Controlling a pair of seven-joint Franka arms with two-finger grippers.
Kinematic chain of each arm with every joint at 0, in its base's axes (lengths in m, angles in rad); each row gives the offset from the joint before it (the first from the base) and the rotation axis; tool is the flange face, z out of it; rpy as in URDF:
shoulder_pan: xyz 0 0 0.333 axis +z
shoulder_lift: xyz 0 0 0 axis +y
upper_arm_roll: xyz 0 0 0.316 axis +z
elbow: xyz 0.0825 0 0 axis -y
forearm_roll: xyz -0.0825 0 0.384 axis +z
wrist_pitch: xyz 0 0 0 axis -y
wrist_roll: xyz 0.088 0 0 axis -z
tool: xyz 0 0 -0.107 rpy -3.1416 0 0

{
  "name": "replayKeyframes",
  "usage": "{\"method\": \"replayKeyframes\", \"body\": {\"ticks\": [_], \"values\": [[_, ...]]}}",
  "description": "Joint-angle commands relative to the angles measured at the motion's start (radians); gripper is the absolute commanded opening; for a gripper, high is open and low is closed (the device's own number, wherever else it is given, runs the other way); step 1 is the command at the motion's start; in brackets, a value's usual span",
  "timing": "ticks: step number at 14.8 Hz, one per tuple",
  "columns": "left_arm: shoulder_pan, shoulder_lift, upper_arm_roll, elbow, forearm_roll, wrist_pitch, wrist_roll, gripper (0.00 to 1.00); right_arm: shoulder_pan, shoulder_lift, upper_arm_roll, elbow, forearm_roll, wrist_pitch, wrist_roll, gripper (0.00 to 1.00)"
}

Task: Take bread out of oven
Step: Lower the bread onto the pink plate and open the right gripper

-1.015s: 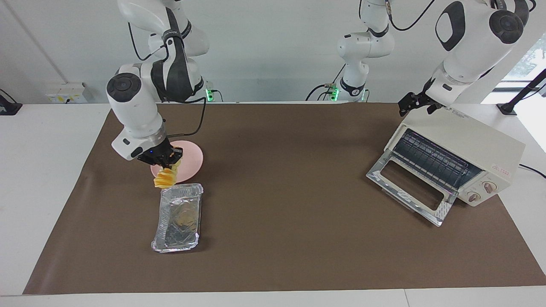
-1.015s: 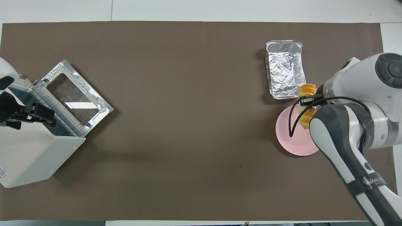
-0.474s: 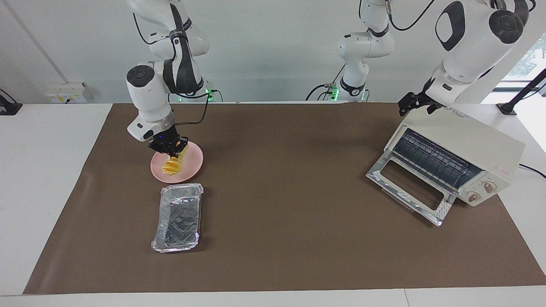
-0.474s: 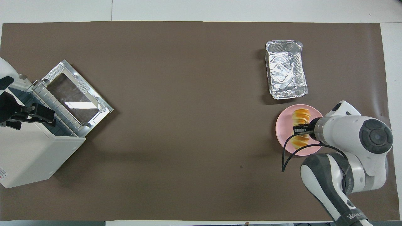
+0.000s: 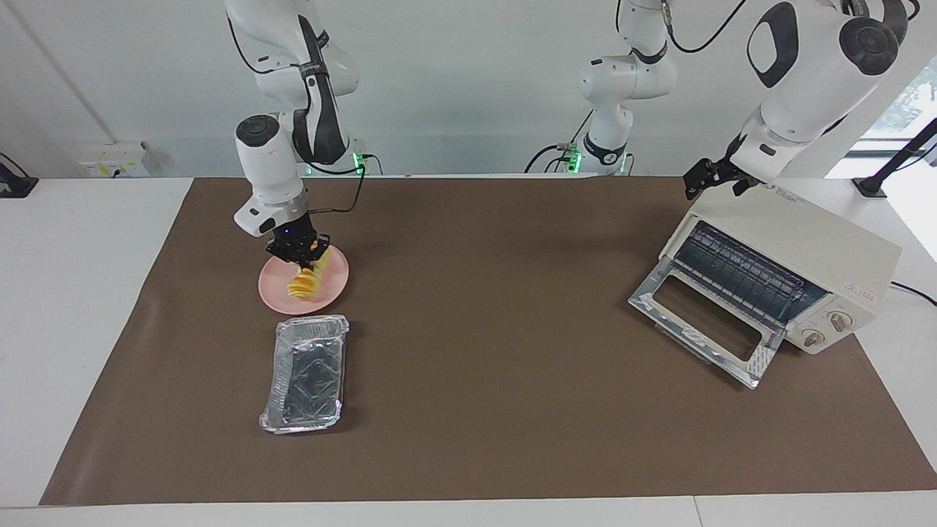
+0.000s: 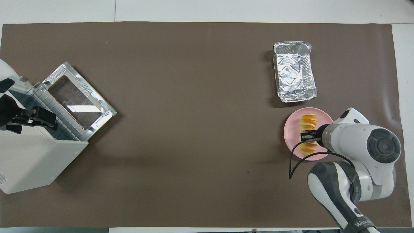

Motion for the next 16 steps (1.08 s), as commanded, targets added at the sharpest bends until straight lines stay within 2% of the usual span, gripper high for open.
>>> {"method": "replayKeyframes", "body": {"ticks": [1,6,9,16], "values": [[0.010,-0.020,-0.002,-0.012,-0.019,-0.002,0.003,1.00,-0.015,-0.012,0.008,-0.011,0.024,0.014,-0.016,1.00],[0.010,-0.020,-0.002,-0.012,-0.019,-0.002,0.003,1.00,-0.015,-0.009,0.006,0.035,0.024,-0.035,-0.023,1.00],[0.010,-0.020,-0.002,-0.012,-0.019,-0.002,0.003,1.00,-0.016,0.009,0.006,0.182,0.024,-0.219,-0.028,1.00],[0.010,-0.020,-0.002,-0.012,-0.019,-0.002,0.003,1.00,-0.048,0.100,0.006,0.517,0.024,-0.520,-0.140,1.00]]}}
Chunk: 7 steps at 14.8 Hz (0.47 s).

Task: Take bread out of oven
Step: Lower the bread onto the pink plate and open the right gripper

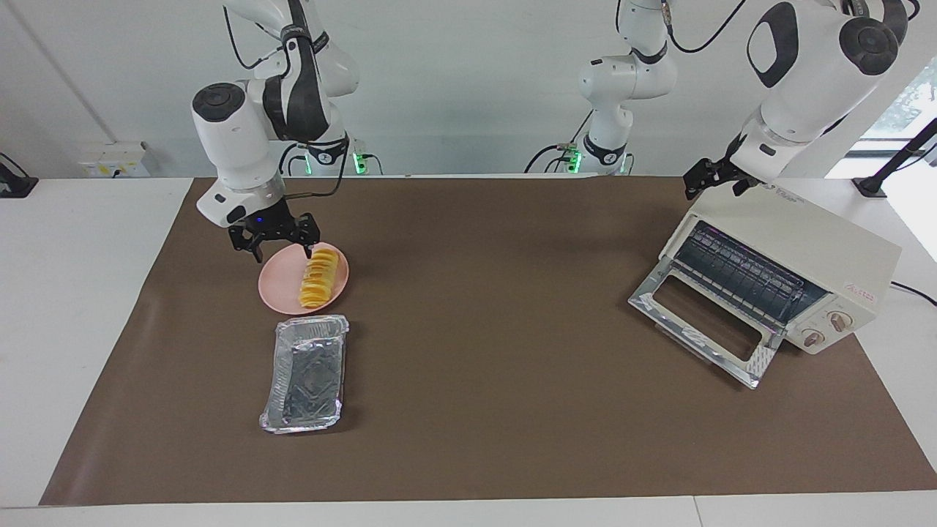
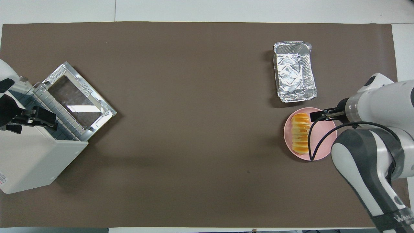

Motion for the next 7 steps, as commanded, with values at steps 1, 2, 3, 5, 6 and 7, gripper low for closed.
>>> {"method": "replayKeyframes", "body": {"ticks": [1,2,3,5,6,7], "values": [[0.010,-0.020,-0.002,-0.012,-0.019,-0.002,0.003,1.00,-0.026,0.056,0.008,0.152,0.023,-0.126,-0.065,1.00],[0.010,-0.020,-0.002,-0.012,-0.019,-0.002,0.003,1.00,-0.027,0.056,0.008,0.195,0.023,-0.178,-0.070,1.00],[0.010,-0.020,-0.002,-0.012,-0.019,-0.002,0.003,1.00,-0.030,0.056,0.006,0.239,0.023,-0.232,-0.086,1.00],[0.010,-0.020,-0.002,-0.012,-0.019,-0.002,0.003,1.00,-0.035,0.056,0.006,0.344,0.023,-0.356,-0.100,1.00],[0.010,-0.020,-0.002,-0.012,-0.019,-0.002,0.003,1.00,-0.038,0.056,0.005,0.393,0.023,-0.425,-0.102,1.00],[0.010,-0.020,-0.002,-0.012,-0.019,-0.002,0.003,1.00,-0.046,0.051,0.003,0.431,0.023,-0.494,-0.102,1.00]]}}
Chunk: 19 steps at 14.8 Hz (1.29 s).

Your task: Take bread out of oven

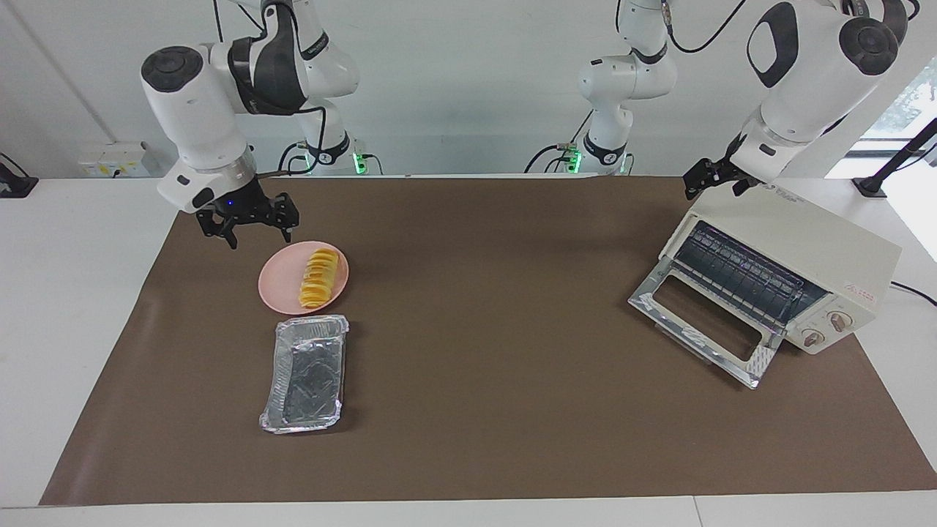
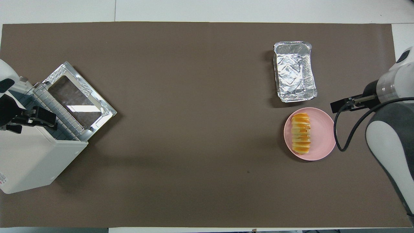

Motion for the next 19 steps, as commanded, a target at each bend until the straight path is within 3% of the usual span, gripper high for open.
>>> {"method": "replayKeyframes", "body": {"ticks": [1,7,19], "values": [[0.010,-0.020,-0.002,-0.012,-0.019,-0.002,0.003,1.00,-0.033,0.011,0.005,0.120,0.023,-0.153,-0.035,1.00],[0.010,-0.020,-0.002,-0.012,-0.019,-0.002,0.003,1.00,-0.054,-0.020,0.005,0.169,0.025,-0.277,-0.046,1.00],[0.010,-0.020,-0.002,-0.012,-0.019,-0.002,0.003,1.00,-0.100,-0.006,0.010,0.213,0.046,-0.260,-0.049,1.00]]}}
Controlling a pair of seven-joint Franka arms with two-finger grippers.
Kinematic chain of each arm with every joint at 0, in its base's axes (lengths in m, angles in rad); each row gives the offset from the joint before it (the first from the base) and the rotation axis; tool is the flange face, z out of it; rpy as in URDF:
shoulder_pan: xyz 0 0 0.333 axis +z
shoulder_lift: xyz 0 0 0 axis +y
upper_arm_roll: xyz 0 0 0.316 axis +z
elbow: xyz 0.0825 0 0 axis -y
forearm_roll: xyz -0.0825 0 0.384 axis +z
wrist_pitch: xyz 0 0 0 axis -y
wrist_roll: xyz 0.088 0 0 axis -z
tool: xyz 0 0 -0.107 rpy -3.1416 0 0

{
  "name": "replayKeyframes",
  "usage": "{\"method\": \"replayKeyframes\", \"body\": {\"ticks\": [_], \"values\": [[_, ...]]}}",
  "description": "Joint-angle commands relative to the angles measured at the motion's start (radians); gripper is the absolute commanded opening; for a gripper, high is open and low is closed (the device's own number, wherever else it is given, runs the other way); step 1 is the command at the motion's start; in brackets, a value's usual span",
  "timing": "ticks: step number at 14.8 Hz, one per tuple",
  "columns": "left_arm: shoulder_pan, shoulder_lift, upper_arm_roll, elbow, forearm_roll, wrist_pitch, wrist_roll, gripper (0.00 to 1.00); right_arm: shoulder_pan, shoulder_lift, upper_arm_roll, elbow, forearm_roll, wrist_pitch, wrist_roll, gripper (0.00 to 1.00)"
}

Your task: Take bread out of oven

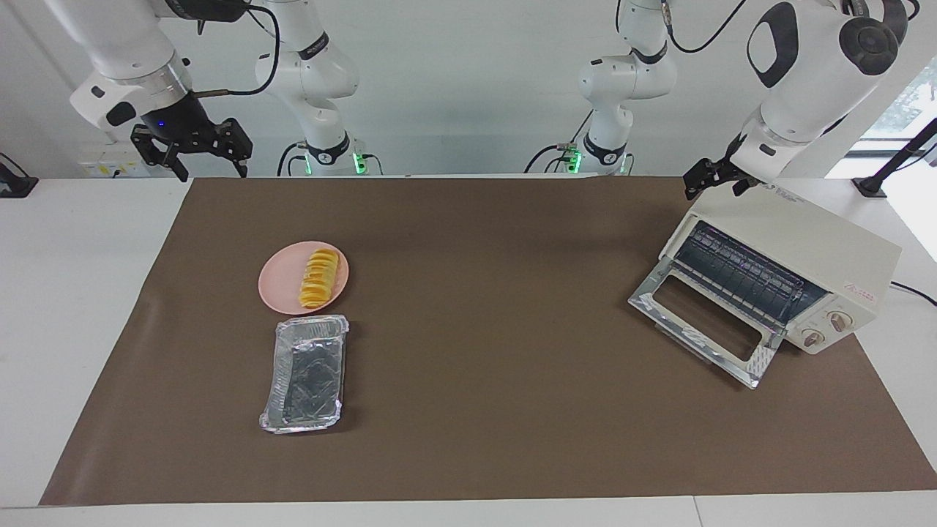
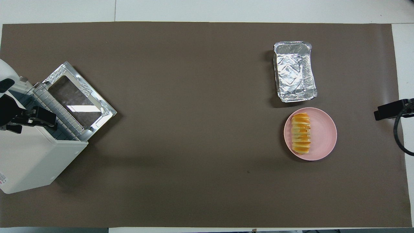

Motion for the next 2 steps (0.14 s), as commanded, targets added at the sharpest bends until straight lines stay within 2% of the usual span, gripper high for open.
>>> {"method": "replayKeyframes", "body": {"ticks": [1,2], "values": [[0.010,-0.020,-0.002,-0.012,-0.019,-0.002,0.003,1.00,-0.016,0.011,0.008,0.017,0.018,-0.001,-0.035,1.00],[0.010,-0.020,-0.002,-0.012,-0.019,-0.002,0.003,1.00,-0.016,0.011,0.008,0.016,0.018,-0.001,-0.035,1.00]]}}
